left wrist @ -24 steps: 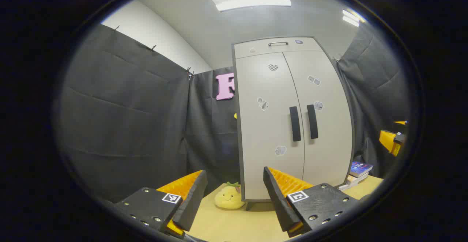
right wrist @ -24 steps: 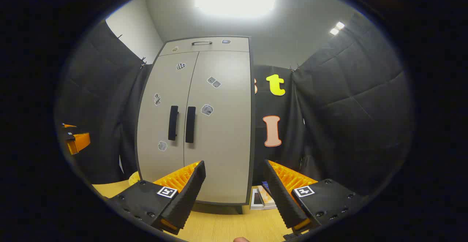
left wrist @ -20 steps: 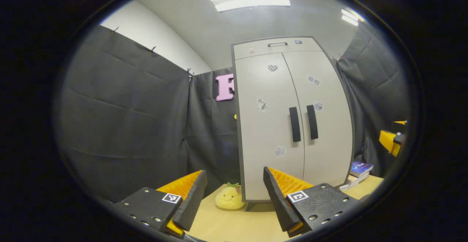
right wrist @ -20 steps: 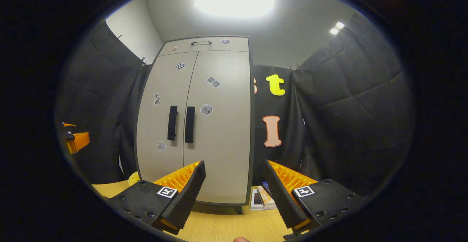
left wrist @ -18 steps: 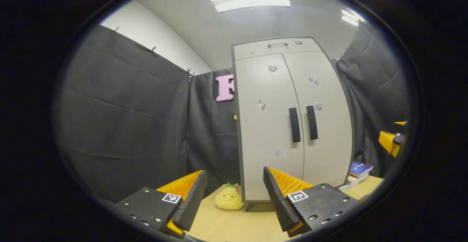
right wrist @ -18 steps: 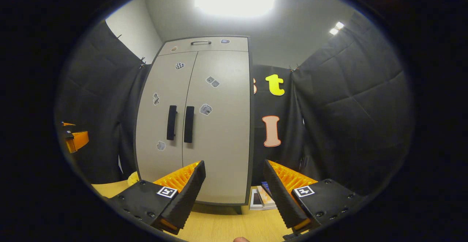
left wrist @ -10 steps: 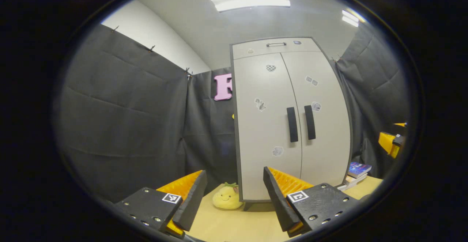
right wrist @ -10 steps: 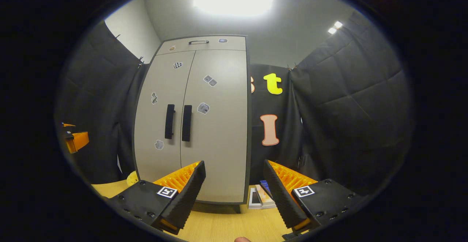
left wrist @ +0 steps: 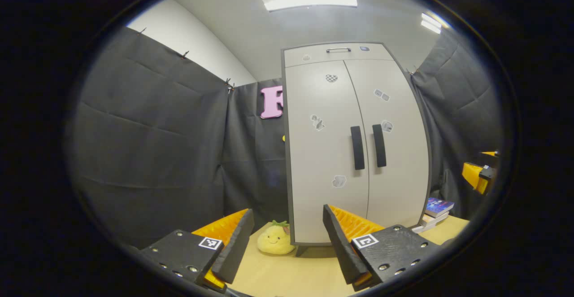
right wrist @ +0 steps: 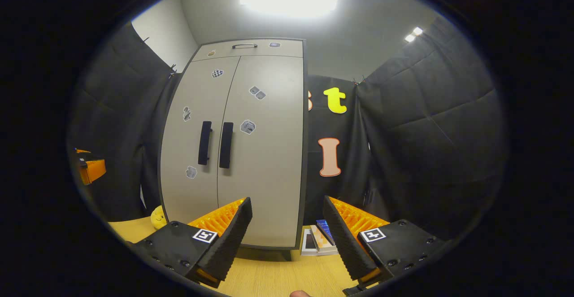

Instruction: Open the right door of the double-door shoe cabinet with the right hand, and open the left door with the left hand.

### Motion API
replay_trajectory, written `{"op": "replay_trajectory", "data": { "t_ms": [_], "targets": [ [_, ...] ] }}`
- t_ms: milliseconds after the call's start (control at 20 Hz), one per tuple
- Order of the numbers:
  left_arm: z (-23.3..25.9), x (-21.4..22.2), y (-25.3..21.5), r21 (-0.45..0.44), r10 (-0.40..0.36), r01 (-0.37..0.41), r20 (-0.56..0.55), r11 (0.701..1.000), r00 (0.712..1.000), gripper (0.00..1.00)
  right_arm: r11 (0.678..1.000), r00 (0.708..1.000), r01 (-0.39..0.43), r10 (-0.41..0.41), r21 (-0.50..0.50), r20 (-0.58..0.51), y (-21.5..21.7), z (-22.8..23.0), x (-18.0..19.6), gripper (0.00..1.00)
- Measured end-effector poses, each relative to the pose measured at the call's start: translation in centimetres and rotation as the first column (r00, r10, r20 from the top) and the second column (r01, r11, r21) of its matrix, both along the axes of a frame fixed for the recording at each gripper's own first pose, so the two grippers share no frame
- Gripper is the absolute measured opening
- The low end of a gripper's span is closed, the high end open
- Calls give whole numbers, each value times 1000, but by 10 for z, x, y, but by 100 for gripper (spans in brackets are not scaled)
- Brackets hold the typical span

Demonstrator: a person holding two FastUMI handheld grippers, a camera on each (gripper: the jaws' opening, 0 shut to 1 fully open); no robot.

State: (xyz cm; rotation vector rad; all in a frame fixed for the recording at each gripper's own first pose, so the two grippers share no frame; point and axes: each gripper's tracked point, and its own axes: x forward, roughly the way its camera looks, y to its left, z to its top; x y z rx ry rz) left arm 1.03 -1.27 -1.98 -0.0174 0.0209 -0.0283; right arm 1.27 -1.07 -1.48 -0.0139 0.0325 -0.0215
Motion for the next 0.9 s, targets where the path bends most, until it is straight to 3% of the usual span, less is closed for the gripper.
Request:
{"op": "replay_trajectory", "data": {
  "t_ms": [200,900],
  "targets": [
    [-6,-2,3,-3,0,0,-14,1000,1000,90,999,999,-31,31,26,-18,12,4,20,100],
    [-22,-22,54,36,83,-82,-53,996,995,90,988,990,-142,140,63,36,80,48,107,96]
  ]
}}
